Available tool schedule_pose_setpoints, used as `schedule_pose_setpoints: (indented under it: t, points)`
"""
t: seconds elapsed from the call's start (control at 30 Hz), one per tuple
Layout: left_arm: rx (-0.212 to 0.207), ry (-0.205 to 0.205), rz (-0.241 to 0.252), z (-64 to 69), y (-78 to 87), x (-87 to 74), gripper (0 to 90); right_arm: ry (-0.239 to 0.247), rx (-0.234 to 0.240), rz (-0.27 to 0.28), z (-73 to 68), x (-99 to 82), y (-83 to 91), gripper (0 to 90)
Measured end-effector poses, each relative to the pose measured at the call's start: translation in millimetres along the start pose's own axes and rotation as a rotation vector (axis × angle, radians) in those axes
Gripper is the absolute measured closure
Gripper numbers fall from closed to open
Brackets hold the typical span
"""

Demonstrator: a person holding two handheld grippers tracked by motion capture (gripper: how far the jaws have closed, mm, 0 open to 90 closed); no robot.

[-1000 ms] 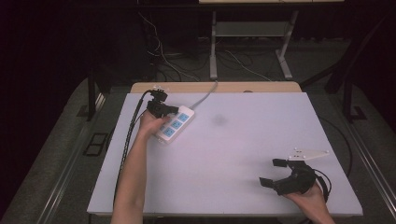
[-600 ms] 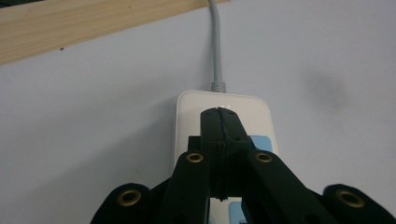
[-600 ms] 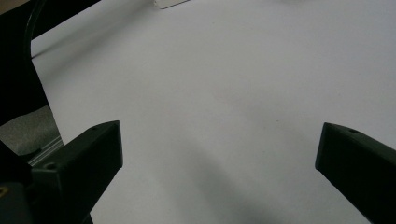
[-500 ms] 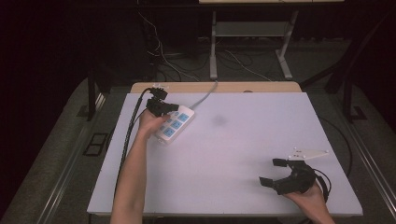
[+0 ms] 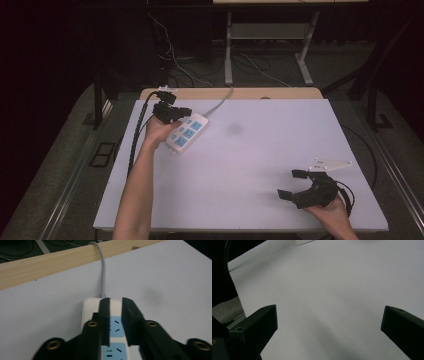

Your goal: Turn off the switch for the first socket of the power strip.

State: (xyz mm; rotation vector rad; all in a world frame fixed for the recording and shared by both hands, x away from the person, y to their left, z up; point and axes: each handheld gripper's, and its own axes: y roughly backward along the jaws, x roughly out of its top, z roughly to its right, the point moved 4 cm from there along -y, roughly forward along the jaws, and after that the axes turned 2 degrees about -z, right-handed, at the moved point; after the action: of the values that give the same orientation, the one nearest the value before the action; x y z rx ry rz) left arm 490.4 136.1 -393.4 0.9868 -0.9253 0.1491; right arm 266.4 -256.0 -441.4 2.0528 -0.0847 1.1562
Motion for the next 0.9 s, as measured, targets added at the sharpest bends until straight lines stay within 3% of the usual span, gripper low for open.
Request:
schedule_pose_setpoints:
  t: [0.13, 0.27, 0.33, 0.5, 0.6, 0.7, 0.9]
  points:
    - [-0.016, 0.021, 0.007, 8.1, 6.3, 0.4, 53.2, 0.006, 0.001, 0.004, -0.6, 0.9, 0.4, 0.5]
    - [-0.038, 0.012, 0.005, 17.9, 13.4, -2.2, 26.1, 0.011, 0.000, 0.010, -1.4, 1.8, 1.6, 0.5]
    - [-0.062, 0.010, 0.029, 23.3, 18.7, -3.7, 20.2, 0.008, 0.001, 0.015, -2.2, 2.3, 2.7, 0.5]
    - [-0.080, -0.014, 0.019, 35.1, 27.1, -11.6, 4.1, 0.010, 0.001, 0.015, -2.2, 2.4, 2.5, 0.5]
    - [-0.082, -0.016, 0.023, 40.0, 33.2, -15.5, 0.0, 0.011, 0.000, 0.014, -2.5, 2.5, 2.7, 0.4]
    - [-0.060, -0.022, 0.033, 43.2, 39.3, -19.4, 0.0, 0.008, 0.000, 0.016, -2.3, 2.6, 2.5, 0.4]
    - [-0.063, -0.009, 0.078, 45.9, 52.6, -30.6, 0.0, 0.010, -0.001, 0.013, -2.4, 2.4, 2.1, 0.4]
